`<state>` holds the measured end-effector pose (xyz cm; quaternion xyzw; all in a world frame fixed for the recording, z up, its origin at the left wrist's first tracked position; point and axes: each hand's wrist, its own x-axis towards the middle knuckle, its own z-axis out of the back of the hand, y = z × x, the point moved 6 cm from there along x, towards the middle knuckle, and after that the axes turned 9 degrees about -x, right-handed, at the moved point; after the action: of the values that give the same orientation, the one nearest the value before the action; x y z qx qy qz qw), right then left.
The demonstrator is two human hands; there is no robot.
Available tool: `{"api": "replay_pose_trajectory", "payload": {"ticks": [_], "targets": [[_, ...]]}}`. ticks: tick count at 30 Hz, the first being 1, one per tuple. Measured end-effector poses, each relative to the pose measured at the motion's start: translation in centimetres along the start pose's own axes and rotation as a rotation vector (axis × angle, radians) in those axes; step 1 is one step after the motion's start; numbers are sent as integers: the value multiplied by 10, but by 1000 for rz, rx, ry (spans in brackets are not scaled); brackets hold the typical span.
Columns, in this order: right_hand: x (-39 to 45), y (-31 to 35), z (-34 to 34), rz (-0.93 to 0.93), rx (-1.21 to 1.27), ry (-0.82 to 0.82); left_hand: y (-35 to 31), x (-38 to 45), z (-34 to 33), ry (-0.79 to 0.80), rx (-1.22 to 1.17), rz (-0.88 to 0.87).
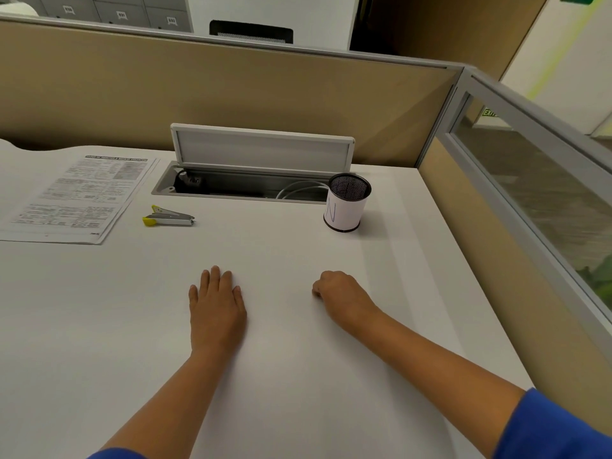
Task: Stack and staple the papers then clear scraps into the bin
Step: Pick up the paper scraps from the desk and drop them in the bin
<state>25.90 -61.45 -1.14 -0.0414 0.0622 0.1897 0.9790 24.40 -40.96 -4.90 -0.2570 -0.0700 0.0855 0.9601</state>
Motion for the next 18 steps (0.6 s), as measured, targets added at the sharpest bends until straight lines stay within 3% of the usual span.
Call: {"api": "replay_pose_trajectory", "payload": {"ticks": [13, 18], "targets": [[5, -3, 4, 12, 73, -32, 0, -1, 0, 7, -18, 7], [10, -28, 12, -224, 532, -38, -2, -1, 2, 1, -30, 8]]}}
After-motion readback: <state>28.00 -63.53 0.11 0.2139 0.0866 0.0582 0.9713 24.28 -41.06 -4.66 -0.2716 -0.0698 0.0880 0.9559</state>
